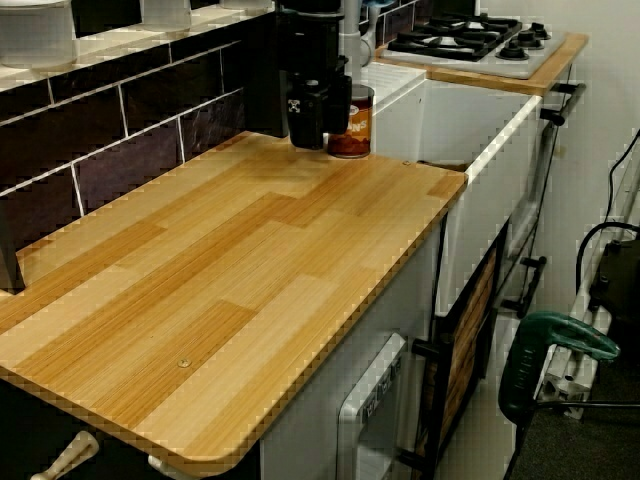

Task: Push into sink

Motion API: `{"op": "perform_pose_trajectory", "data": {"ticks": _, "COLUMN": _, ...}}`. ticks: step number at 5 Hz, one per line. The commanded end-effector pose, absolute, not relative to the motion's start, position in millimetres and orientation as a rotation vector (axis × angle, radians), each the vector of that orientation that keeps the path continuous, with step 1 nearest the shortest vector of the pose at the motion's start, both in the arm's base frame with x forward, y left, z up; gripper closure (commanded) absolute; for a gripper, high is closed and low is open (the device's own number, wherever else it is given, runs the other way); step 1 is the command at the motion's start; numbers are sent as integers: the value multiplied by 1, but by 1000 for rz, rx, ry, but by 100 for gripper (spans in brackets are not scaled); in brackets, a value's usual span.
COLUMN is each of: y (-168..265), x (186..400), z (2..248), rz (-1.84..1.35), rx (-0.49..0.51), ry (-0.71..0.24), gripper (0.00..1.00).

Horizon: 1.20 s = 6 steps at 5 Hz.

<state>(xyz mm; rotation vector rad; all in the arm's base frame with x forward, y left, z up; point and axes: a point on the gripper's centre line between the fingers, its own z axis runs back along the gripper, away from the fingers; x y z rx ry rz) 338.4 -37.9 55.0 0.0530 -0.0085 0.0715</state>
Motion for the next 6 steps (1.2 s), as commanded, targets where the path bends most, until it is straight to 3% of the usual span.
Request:
{"op": "perform_pose_trajectory", "data": {"ticks": 1, "y": -66, "x": 327, "z": 69, "rz": 24, "rx": -3, "ry": -26, "gripper": 0}}
{"op": "perform_pose_trajectory", "data": {"ticks": 3, "y": -73, "x": 312, "z": 79, "rz": 5, "rx": -10, "ry": -15, "gripper": 0}}
{"op": "perform_pose_trajectory", "data": {"ticks": 6, "y": -73, "x": 312, "z": 79, "rz": 5, "rx": -10, "ry": -15, "gripper": 0}}
